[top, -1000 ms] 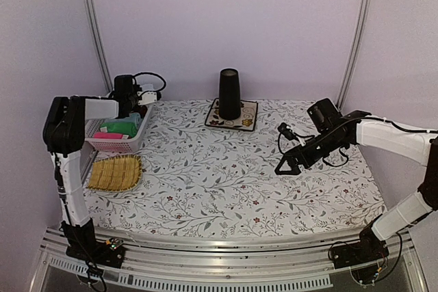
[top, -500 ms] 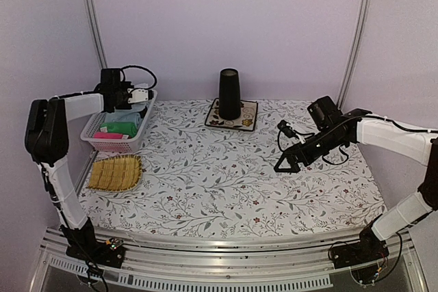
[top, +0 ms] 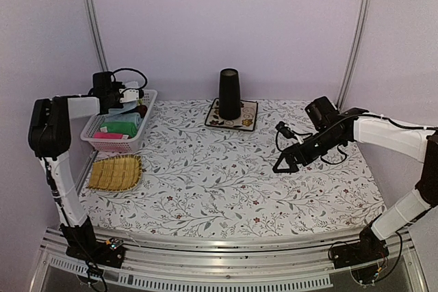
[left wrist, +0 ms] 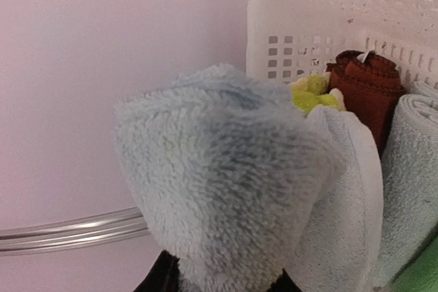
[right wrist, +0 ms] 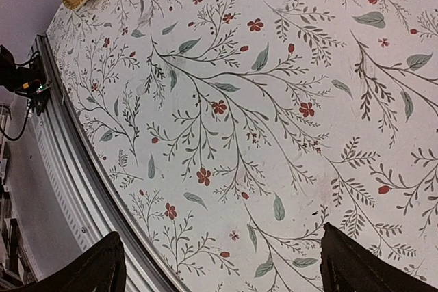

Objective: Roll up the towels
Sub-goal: Place the towel in the bin.

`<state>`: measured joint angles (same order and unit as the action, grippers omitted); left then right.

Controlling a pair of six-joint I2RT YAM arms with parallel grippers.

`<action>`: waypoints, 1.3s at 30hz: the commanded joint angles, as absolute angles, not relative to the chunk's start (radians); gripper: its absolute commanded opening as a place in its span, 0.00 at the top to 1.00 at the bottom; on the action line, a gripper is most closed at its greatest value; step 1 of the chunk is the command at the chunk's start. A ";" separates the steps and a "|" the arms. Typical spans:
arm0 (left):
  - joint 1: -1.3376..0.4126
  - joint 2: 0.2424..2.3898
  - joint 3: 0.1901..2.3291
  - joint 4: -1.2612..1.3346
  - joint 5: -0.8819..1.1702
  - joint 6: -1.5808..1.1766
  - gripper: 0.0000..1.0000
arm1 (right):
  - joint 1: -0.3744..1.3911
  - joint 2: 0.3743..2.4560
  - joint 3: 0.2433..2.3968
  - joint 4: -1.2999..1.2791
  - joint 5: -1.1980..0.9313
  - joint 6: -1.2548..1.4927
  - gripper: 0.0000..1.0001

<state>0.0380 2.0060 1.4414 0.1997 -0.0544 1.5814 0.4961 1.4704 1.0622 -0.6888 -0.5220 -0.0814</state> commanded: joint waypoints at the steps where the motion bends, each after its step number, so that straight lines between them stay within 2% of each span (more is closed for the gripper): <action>1: 0.032 2.009 1.503 0.359 0.011 1.653 1.00 | 0.499 1.486 1.091 -0.700 -0.539 -0.068 0.01; 5: 0.040 1.992 1.477 0.341 0.056 1.697 1.00 | 0.499 1.492 1.089 -0.698 -0.529 -0.069 0.01; 9: 0.061 1.938 1.359 0.263 0.139 1.713 1.00 | 0.499 1.508 1.091 -0.685 -0.534 -0.070 0.01; 14: 0.066 1.930 1.348 0.020 0.209 1.600 1.00 | 0.499 1.520 1.094 -0.671 -0.542 -0.069 0.01; 18: 0.077 1.956 1.402 -0.104 0.211 1.544 1.00 | 0.498 1.509 1.086 -0.666 -0.558 -0.056 0.01; 26: 0.099 2.043 1.667 -0.498 0.287 1.479 1.00 | 0.500 1.498 1.101 -0.700 -0.545 -0.048 0.01; 38: 0.102 2.146 1.713 -0.665 0.354 1.353 1.00 | 0.506 1.521 1.167 -0.728 -0.539 -0.052 0.01; 39: 0.104 2.154 1.730 -0.685 0.360 1.344 0.97 | 0.508 1.520 1.167 -0.729 -0.540 -0.051 0.01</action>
<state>0.0929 2.1174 1.7004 -0.5690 0.3107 1.4025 0.4976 1.5105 1.1397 -0.7101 -0.5362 -0.0593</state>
